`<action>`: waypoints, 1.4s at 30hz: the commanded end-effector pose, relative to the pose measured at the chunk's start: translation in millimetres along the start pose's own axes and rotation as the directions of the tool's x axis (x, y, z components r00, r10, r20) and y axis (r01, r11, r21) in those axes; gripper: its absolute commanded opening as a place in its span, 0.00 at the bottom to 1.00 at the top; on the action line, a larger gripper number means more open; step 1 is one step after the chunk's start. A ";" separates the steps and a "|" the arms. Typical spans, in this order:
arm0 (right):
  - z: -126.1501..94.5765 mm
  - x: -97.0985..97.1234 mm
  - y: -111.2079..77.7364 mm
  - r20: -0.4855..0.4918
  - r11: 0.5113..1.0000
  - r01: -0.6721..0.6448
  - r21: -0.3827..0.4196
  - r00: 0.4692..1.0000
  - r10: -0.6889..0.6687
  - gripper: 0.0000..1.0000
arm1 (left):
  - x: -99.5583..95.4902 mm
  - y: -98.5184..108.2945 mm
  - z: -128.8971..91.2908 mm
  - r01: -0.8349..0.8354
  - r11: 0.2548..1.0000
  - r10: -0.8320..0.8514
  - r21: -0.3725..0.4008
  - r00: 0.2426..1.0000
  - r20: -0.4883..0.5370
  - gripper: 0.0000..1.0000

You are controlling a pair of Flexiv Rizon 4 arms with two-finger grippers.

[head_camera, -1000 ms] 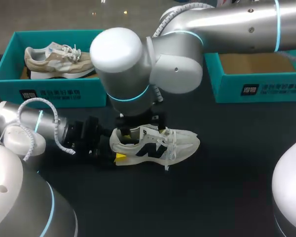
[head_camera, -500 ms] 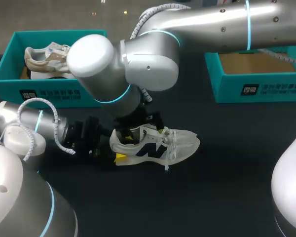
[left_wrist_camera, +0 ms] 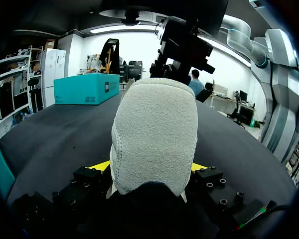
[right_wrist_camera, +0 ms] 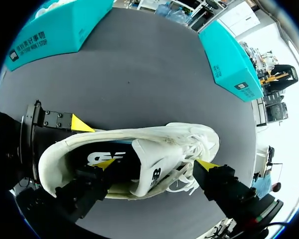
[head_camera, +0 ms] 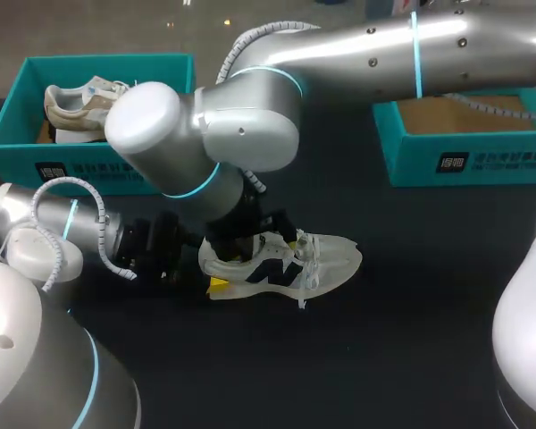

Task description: Take the shoe out of the shoebox, open the shoe tongue, remove and reinsert the insole, then place the shoe into the shoebox

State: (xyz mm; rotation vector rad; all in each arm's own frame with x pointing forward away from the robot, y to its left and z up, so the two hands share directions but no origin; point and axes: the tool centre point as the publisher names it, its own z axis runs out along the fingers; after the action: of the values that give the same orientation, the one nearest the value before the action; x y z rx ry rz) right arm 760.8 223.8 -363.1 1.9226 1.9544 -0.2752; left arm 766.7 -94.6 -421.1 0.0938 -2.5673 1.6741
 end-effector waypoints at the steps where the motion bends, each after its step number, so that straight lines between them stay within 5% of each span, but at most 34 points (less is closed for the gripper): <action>1: 7.5 2.6 0.2 0.020 1.000 -0.012 0.010 1.000 0.012 1.00 | -2.5 4.6 1.3 0.001 1.000 -0.001 -0.003 1.000 -0.001 0.00; 24: -6.0 -41.5 3.5 0.118 0.996 -0.086 0.019 0.990 0.083 1.00 | -2.5 4.6 1.3 0.001 1.000 -0.001 -0.003 1.000 -0.001 0.00; 27: -6.9 -44.3 2.6 0.118 0.995 -0.092 0.027 0.989 0.088 0.52 | -2.5 4.6 1.3 0.001 1.000 -0.001 -0.003 1.000 -0.001 0.00; 28: -7.5 -45.2 1.9 0.117 0.995 -0.094 0.031 0.989 0.090 0.49 | -2.5 4.6 1.3 0.001 1.000 -0.001 -0.003 1.000 -0.001 0.00; 36: -13.3 -53.9 3.4 0.081 0.993 -0.106 0.059 0.992 0.101 0.59 | -2.5 4.6 1.3 0.001 1.000 -0.001 -0.003 1.000 -0.001 0.00; 42: -17.2 -57.3 5.8 0.045 0.992 -0.078 0.096 0.996 0.074 0.53 | -2.5 4.6 1.3 0.001 1.000 -0.001 -0.003 1.000 -0.001 0.00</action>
State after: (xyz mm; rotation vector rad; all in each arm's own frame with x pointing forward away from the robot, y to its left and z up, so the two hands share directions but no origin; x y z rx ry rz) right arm 764.7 185.1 -326.8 2.0134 1.8444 -0.4092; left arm 766.7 -94.6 -421.1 0.0938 -2.5673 1.6741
